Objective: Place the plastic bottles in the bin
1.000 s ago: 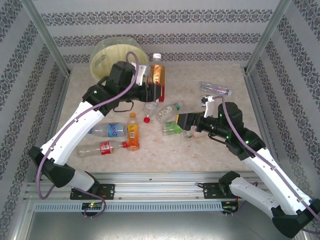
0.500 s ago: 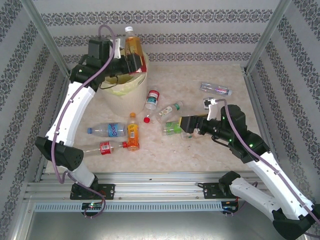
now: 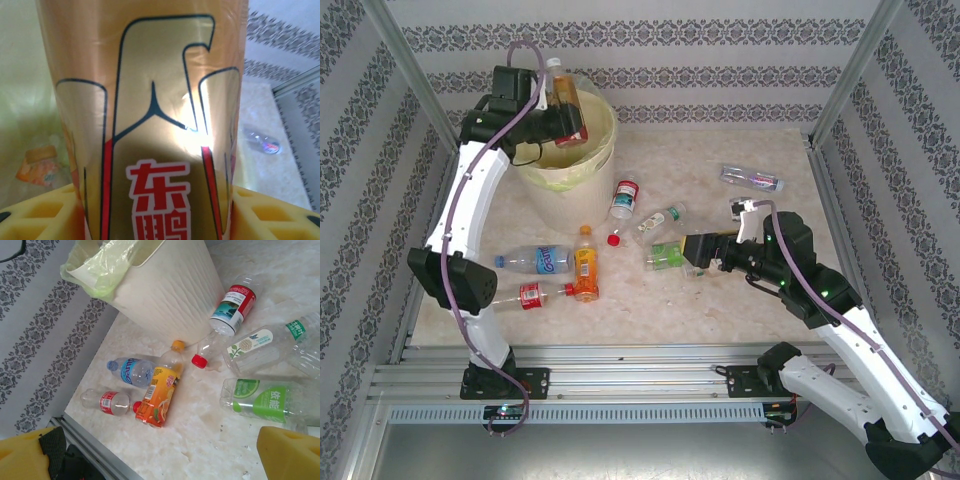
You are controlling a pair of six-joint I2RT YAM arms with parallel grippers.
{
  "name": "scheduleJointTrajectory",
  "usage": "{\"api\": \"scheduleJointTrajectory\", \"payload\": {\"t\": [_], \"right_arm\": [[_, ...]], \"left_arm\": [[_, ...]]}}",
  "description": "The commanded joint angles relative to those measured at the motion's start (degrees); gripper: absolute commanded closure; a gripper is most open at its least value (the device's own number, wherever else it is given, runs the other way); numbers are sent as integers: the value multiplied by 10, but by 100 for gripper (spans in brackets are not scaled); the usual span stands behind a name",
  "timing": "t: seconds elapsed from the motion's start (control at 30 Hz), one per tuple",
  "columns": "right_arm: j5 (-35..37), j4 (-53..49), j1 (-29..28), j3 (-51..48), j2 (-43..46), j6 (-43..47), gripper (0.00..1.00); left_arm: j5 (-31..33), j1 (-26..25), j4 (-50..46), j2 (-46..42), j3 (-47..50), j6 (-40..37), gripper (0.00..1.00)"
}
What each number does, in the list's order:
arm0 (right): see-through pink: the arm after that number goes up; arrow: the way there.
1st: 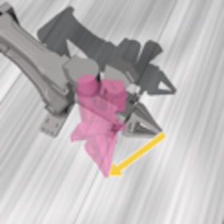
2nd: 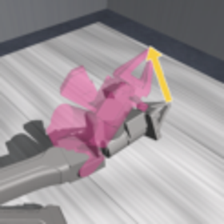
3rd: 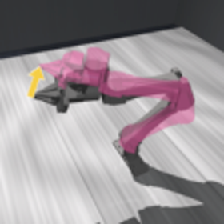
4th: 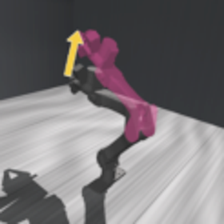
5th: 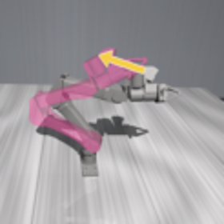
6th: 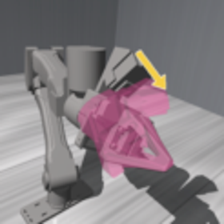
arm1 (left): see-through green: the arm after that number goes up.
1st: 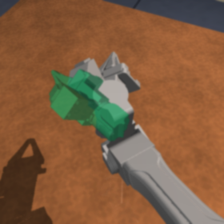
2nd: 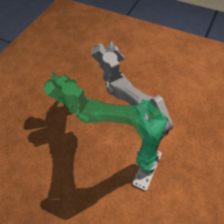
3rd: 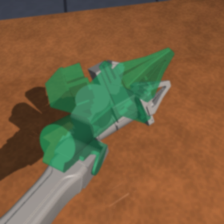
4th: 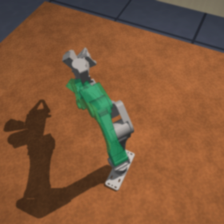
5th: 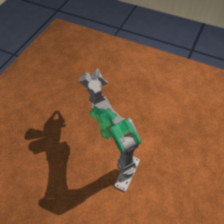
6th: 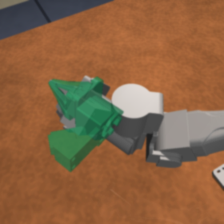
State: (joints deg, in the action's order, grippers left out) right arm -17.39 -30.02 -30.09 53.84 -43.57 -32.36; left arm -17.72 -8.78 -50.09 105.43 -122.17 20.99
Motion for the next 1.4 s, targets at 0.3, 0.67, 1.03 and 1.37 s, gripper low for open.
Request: {"api": "scheduleJointTrajectory", "payload": {"t": [0.3,0.67,1.03,1.37], "right_arm": [[6,1,7,-15,6,7,2],[2,6,8,-20,4,5,2],[-10,8,8,-19,8,0,2],[-33,24,8,-30,6,-10,2]], "left_arm": [[24,6,-109,37,-18,-95,36],[13,6,-102,16,-27,-90,17],[-3,5,-102,-35,-34,-76,7],[33,-44,-87,-200,151,-52,1]]}}
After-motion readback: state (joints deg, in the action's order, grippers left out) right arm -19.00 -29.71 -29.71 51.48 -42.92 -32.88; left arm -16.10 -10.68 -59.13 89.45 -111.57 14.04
